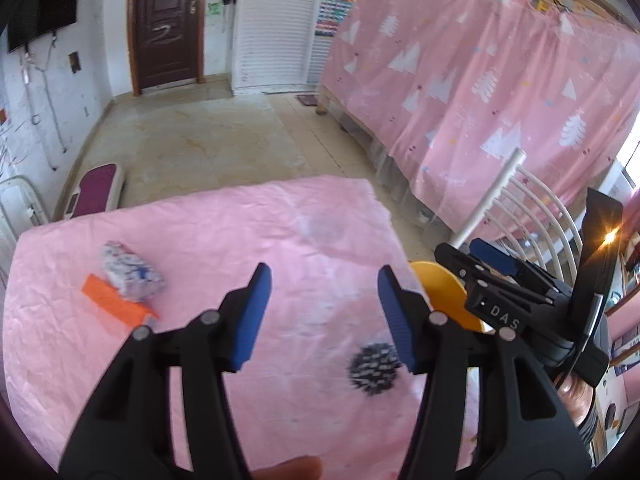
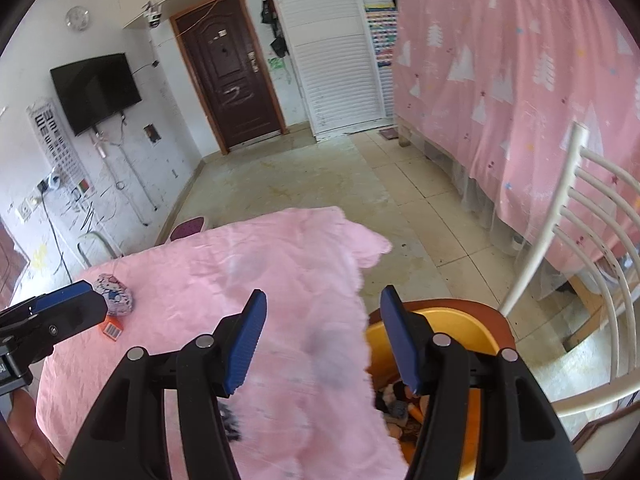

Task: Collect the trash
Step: 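Move both open tools back over the remaining table items, then grasp the white Hello Kitty packet with the right tool while the left tool grasps the orange box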

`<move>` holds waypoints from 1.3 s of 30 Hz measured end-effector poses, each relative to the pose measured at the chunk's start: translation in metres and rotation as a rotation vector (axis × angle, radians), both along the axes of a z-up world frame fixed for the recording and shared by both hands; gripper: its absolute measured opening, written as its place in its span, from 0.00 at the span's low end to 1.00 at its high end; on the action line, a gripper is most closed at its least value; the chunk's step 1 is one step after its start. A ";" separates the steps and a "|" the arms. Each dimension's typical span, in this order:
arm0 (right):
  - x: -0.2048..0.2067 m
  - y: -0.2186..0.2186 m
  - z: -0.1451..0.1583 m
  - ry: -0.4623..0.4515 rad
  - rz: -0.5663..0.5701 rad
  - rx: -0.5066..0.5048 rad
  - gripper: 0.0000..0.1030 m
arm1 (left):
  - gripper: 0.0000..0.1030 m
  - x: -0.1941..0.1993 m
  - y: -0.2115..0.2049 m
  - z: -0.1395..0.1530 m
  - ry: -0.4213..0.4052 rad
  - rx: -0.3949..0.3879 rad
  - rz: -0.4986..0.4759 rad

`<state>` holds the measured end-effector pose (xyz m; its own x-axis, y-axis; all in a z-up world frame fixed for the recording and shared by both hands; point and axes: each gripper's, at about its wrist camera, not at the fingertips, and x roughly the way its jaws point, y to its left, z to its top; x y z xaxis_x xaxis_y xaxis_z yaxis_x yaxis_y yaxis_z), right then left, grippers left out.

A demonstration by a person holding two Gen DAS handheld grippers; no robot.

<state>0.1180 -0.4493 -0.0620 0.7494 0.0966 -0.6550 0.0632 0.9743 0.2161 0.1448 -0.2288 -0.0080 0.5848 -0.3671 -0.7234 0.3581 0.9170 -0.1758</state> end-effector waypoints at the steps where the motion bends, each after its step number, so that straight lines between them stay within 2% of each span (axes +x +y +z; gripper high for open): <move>1: 0.003 0.008 0.001 0.001 0.011 -0.008 0.48 | 0.51 0.001 0.006 0.000 0.000 -0.004 0.008; 20: 0.050 0.157 0.012 0.020 0.209 -0.113 0.48 | 0.54 0.004 0.135 0.008 -0.062 -0.060 0.193; 29: 0.070 0.222 0.007 0.048 0.332 -0.097 0.48 | 0.54 0.004 0.185 0.009 -0.078 -0.078 0.291; 39: 0.092 0.268 -0.006 0.092 0.426 -0.072 0.48 | 0.54 0.015 0.213 -0.004 -0.061 -0.063 0.378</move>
